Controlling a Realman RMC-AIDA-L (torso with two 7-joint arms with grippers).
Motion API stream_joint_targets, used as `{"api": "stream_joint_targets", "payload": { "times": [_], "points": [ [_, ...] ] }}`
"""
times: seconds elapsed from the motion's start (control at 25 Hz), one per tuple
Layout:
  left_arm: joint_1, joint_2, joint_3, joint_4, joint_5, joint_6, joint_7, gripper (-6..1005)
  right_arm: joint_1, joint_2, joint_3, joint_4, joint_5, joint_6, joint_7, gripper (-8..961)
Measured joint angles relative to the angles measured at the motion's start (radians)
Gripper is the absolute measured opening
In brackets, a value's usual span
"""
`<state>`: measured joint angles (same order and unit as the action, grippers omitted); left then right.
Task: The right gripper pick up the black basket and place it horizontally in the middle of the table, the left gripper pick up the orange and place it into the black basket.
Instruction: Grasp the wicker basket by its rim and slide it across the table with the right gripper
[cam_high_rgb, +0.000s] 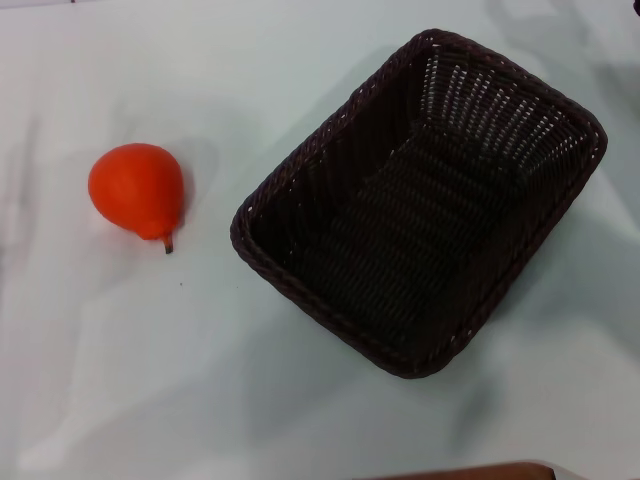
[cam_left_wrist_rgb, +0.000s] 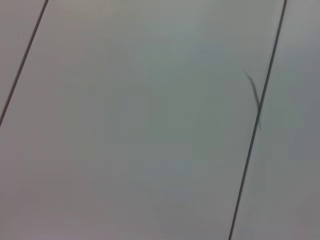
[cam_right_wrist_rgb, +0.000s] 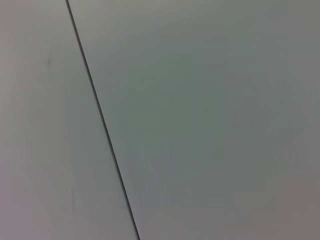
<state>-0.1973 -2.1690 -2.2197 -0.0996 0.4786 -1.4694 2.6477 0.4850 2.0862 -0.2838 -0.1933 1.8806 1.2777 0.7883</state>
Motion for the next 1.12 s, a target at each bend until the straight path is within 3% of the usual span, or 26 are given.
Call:
{"api": "stream_joint_targets", "payload": {
  "times": [0.36,0.48,0.56,0.72,0.88,1.0,1.12],
  "points": [
    [-0.001,0.000,0.000,0.002,0.000,0.000,0.000,884,-0.002,0.000,-0.005,-0.002,0.000,0.000,0.007,826],
    [-0.001,0.000,0.000,0.003,0.000,0.001,0.000,885,-0.004,-0.006,-0.060,-0.049,-0.012,-0.004,0.066,825],
    [-0.001,0.000,0.000,0.002,0.000,0.001,0.000,884,-0.012,-0.013,-0.131,-0.150,-0.069,-0.028,0.183,825],
    [-0.001,0.000,0.000,-0.001,0.000,0.001,0.000,884,-0.027,-0.029,-0.230,-0.458,-0.352,-0.056,0.610,825],
    [-0.001,0.000,0.000,-0.002,0.000,0.001,0.000,885,-0.009,-0.049,-0.278,-0.745,-0.674,0.014,1.059,825],
    [-0.002,0.000,0.000,-0.002,0.000,0.002,0.000,884,0.052,-0.086,-0.289,-0.883,-0.896,0.183,1.293,826],
    [-0.002,0.000,0.000,-0.002,0.000,0.002,0.000,884,0.138,-0.135,-0.294,-0.907,-1.039,0.335,1.424,829]
  ]
}}
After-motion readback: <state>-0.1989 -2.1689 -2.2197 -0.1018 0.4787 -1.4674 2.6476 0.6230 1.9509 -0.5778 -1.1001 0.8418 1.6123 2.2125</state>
